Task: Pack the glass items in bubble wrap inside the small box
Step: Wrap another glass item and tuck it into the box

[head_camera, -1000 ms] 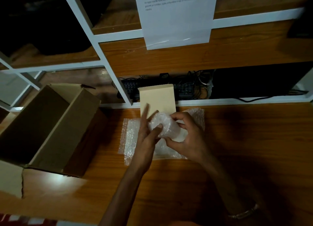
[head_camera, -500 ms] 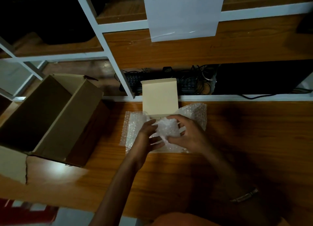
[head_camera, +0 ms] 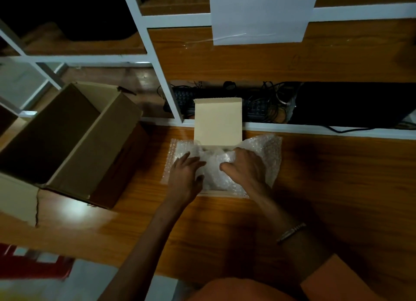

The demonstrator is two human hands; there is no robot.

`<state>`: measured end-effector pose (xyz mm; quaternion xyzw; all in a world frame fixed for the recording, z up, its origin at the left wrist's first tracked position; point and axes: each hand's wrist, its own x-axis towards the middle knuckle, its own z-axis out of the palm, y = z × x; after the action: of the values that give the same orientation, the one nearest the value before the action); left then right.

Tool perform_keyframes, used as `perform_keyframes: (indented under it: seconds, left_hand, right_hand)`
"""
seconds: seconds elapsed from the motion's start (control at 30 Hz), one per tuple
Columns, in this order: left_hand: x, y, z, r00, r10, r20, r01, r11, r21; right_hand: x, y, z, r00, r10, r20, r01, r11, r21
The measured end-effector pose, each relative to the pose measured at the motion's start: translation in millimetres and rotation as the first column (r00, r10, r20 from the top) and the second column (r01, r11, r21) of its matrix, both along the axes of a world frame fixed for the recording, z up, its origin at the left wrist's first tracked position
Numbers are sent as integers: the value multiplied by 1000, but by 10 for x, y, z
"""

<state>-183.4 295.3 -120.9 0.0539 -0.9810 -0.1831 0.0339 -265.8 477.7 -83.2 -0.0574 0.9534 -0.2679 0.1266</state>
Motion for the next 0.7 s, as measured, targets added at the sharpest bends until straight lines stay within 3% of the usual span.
perform_keyframes:
  seconds: [0.2, 0.47, 0.63, 0.7]
  left_hand:
    - [-157, -87, -352, 985, -135, 110, 155, 967, -201]
    - [-163, -90, -405, 990, -110, 88, 126, 972, -198]
    - [-173, -107, -438, 989, -109, 101, 126, 974, -187]
    - [-177, -96, -435, 988, -118, 98, 135, 973, -187]
  right_hand:
    - [-5, -186, -34, 995, 103, -17, -98, 977, 188]
    - [45, -145, -48, 985, 174, 5, -169, 951, 258]
    - [146, -140, -12, 932, 316, -179, -265, 929, 260]
    - [176, -124, -125, 909, 389, -152, -338, 899, 278]
